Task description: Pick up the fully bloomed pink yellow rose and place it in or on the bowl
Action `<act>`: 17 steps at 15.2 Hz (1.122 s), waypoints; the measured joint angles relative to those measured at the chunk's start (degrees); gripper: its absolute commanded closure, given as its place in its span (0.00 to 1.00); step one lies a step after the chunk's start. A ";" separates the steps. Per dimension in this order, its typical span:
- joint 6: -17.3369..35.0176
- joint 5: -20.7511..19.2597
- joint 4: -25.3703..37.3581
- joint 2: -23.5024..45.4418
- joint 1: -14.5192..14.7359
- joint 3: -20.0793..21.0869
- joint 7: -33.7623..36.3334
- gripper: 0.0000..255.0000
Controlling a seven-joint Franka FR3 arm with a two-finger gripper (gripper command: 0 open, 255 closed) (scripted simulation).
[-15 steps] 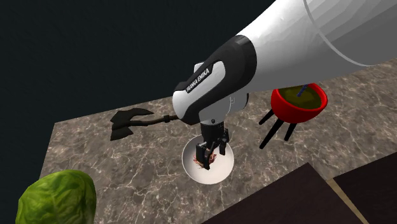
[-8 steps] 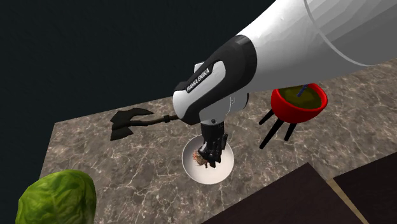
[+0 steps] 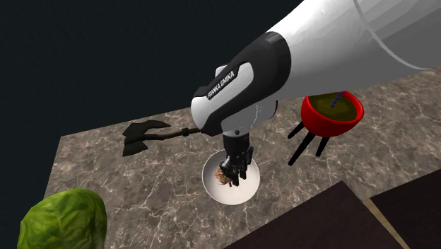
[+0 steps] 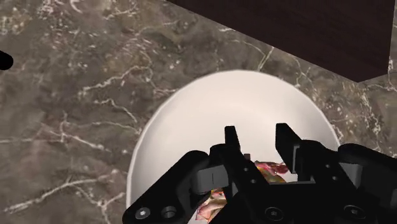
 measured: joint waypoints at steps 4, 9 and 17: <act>15.86 -16.21 -9.00 -7.96 4.76 2.00 -8.64 0.00; 36.65 -40.04 -19.69 -12.93 8.26 -0.01 -5.58 0.00; 45.04 -57.11 -19.01 -7.52 10.18 -3.84 2.85 0.00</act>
